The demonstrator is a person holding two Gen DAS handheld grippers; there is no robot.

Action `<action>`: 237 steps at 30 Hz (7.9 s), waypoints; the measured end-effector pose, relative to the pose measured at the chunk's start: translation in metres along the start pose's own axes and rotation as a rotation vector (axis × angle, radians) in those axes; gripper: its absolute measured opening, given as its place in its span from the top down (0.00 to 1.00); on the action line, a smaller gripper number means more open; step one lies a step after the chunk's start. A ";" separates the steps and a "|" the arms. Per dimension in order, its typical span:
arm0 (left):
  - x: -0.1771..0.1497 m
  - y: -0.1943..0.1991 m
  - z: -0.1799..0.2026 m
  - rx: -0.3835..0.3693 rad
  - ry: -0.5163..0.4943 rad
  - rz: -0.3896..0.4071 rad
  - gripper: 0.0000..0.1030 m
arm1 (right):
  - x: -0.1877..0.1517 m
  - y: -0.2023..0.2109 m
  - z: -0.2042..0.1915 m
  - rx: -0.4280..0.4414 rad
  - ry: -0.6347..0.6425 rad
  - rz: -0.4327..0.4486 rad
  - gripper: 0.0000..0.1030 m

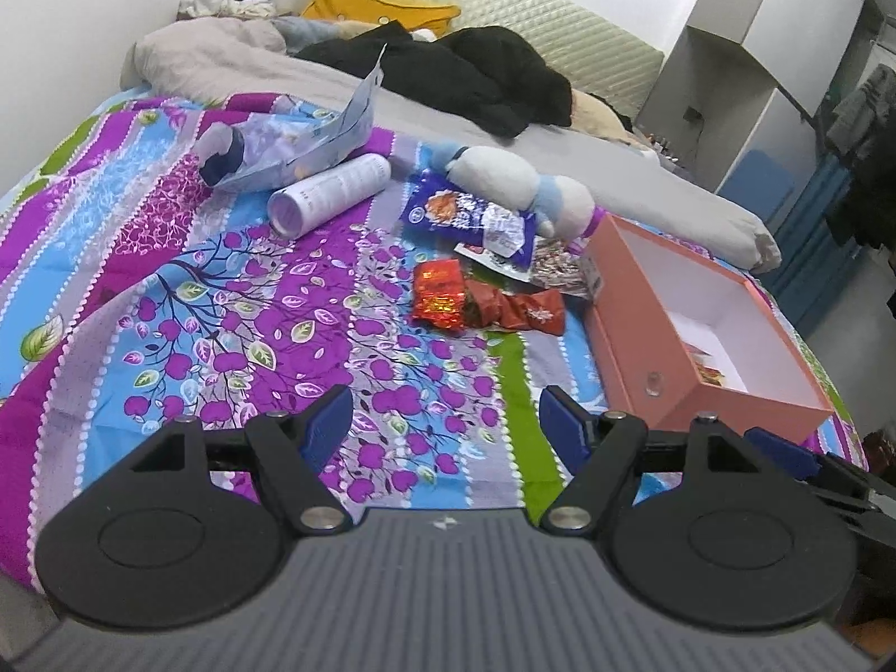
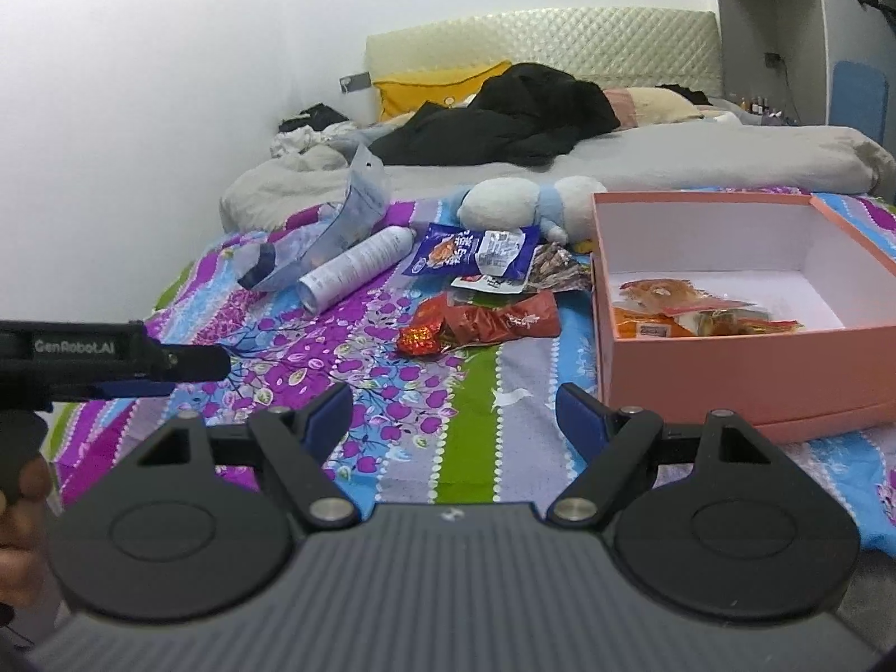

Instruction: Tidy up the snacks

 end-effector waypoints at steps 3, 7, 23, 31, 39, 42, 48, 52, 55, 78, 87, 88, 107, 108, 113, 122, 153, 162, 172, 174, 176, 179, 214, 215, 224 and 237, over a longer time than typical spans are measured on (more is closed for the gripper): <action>0.004 -0.018 -0.008 -0.002 0.012 -0.011 0.25 | 0.002 -0.016 -0.002 -0.012 0.031 -0.010 0.22; 0.007 -0.049 -0.017 -0.004 0.018 -0.041 0.25 | 0.001 -0.042 -0.002 -0.014 0.040 -0.039 0.22; 0.030 -0.199 -0.030 -0.081 0.028 -0.117 0.28 | 0.018 -0.166 0.021 -0.125 -0.026 -0.083 0.27; 0.041 -0.256 -0.030 -0.136 0.030 -0.113 0.29 | 0.016 -0.231 0.043 -0.171 -0.103 -0.119 0.28; 0.043 -0.279 -0.020 -0.168 -0.052 -0.111 0.24 | 0.014 -0.264 0.064 -0.212 -0.111 -0.122 0.25; 0.044 -0.283 -0.016 -0.170 -0.080 -0.109 0.22 | 0.014 -0.272 0.066 -0.190 -0.118 -0.117 0.21; 0.045 -0.294 -0.016 -0.168 -0.083 -0.096 0.23 | 0.019 -0.285 0.065 -0.158 -0.096 -0.099 0.19; 0.048 -0.299 -0.020 -0.145 -0.075 -0.078 0.36 | 0.019 -0.294 0.066 -0.094 -0.116 -0.112 0.17; 0.050 -0.300 -0.025 -0.139 -0.061 -0.073 0.44 | 0.021 -0.298 0.062 -0.068 -0.114 -0.119 0.19; 0.036 -0.216 -0.038 -0.097 0.033 -0.087 0.47 | 0.009 -0.218 0.038 -0.088 -0.023 -0.130 0.49; 0.008 -0.161 -0.029 -0.073 0.008 -0.096 0.47 | -0.019 -0.159 0.025 -0.064 0.008 -0.162 0.49; 0.005 -0.155 -0.028 -0.070 0.007 -0.095 0.47 | -0.021 -0.154 0.024 -0.062 0.007 -0.166 0.49; -0.035 -0.133 -0.061 -0.009 0.080 -0.153 0.40 | -0.064 -0.123 0.026 -0.109 -0.042 -0.328 0.34; -0.035 -0.132 -0.062 -0.003 0.086 -0.152 0.33 | -0.063 -0.122 0.029 -0.123 -0.064 -0.327 0.32; -0.037 -0.126 -0.071 -0.002 0.154 -0.130 0.20 | -0.062 -0.107 0.036 -0.165 -0.233 -0.280 0.31; -0.041 -0.115 -0.080 -0.025 0.223 -0.106 0.20 | -0.071 -0.108 0.009 -0.175 -0.390 -0.290 0.31; -0.045 -0.114 -0.071 -0.042 0.237 -0.104 0.24 | -0.052 -0.131 0.010 -0.260 -0.276 -0.260 0.77; -0.045 -0.122 -0.069 -0.020 0.226 -0.114 0.29 | -0.070 -0.139 0.013 -0.226 -0.345 -0.319 0.48; -0.045 -0.131 -0.067 0.014 0.211 -0.124 0.30 | -0.067 -0.148 0.008 -0.221 -0.216 -0.300 0.51; -0.045 -0.134 -0.066 0.021 0.204 -0.126 0.30 | -0.065 -0.146 0.010 -0.220 -0.191 -0.290 0.51; -0.044 -0.136 -0.065 0.032 0.193 -0.123 0.31 | -0.063 -0.144 0.012 -0.220 -0.160 -0.285 0.51; -0.043 -0.141 -0.063 0.054 0.171 -0.125 0.37 | -0.064 -0.142 0.015 -0.216 -0.118 -0.292 0.51; 0.005 -0.081 0.017 -0.073 0.020 -0.040 0.47 | 0.002 -0.069 0.015 -0.127 -0.005 -0.135 0.51; 0.008 -0.078 0.021 -0.079 0.016 -0.036 0.47 | 0.006 -0.065 0.015 -0.128 -0.006 -0.127 0.51; 0.019 -0.057 0.061 -0.134 -0.028 -0.019 0.47 | 0.026 -0.031 0.028 -0.150 -0.016 -0.061 0.51; 0.017 -0.031 0.139 -0.245 -0.107 -0.010 0.47 | 0.031 0.023 0.067 -0.240 -0.058 -0.013 0.51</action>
Point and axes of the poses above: each gripper's, at about its wrist camera, not at the fingertips, and y roughly against the way its jaws point, z to its right, x to its top, the point moved 9 cm from there along -y, roughly the way its jaws point, and after that the axes turned 1 degree about -x, right-handed, at the moved point
